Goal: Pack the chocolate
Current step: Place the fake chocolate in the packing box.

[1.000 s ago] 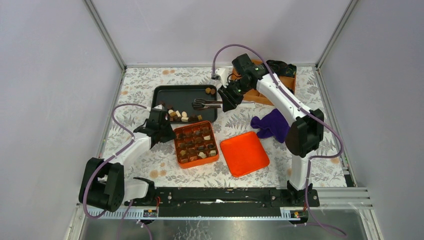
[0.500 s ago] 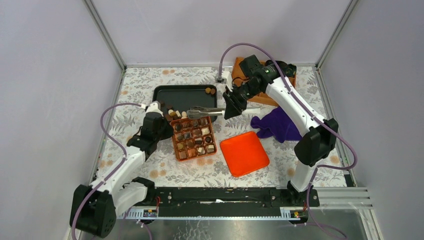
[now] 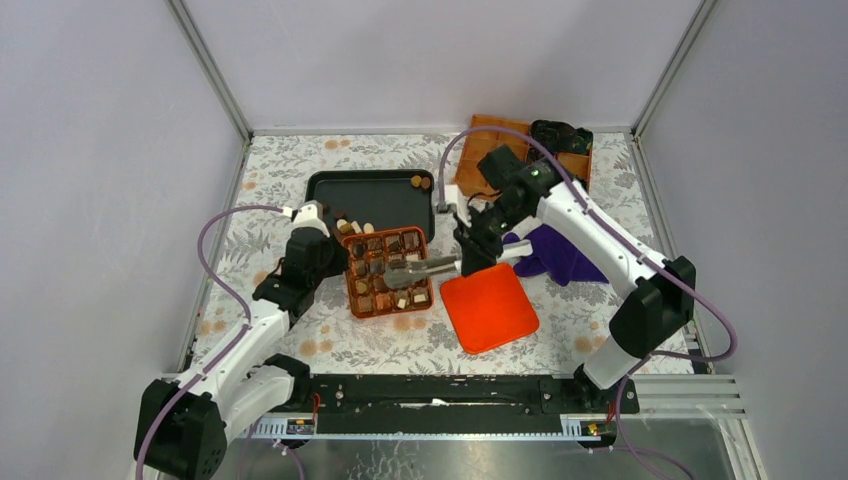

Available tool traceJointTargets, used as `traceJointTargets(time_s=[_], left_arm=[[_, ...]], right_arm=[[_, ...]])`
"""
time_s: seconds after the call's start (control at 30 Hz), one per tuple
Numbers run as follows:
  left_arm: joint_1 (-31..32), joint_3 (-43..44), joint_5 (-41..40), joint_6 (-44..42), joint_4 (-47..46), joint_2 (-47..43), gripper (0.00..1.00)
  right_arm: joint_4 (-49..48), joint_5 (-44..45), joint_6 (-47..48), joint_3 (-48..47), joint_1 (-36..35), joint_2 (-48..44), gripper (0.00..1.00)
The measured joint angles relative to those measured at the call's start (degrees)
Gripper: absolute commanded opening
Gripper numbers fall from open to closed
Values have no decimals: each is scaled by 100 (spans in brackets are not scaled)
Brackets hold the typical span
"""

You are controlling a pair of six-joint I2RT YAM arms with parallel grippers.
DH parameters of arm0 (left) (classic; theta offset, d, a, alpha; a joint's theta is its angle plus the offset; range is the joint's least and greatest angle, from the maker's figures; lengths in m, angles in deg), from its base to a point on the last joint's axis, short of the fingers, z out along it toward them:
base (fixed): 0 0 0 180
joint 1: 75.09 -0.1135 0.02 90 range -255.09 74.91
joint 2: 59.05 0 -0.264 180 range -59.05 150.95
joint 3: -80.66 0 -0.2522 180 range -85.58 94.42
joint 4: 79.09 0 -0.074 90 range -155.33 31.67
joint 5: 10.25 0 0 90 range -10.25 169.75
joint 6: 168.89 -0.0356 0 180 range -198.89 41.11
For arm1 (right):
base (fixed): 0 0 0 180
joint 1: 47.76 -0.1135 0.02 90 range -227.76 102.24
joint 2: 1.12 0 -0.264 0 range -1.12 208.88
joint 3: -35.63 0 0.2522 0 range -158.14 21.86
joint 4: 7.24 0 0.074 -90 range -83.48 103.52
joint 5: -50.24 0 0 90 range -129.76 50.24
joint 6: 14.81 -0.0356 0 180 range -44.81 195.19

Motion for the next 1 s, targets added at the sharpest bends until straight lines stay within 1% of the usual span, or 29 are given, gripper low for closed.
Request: traceJointTargets(time_s=[0.17,0.33,0.6,0.77,0.87,1.0], left_arm=[[0,2,13,170,52,273,0],[0,42,79,341,208,470,0],[0,90,142,498,437,584,0],[0,94,162,553,487,634,0],[0,105,164,557,514,671,0],[0,107,164,560,540,686,0]], right_arm=[[-328,511,114,391,-636,-42,2],[-732,837,59,411,-1032,42,2],[-1322,1456,-129,682,-1375,173,4],[-1497,1646,-269,800,-1543,227,5],[-1582,1733,-323,826,-1604,289,10],[-1574,1766,-313,883,-1635,291,11]])
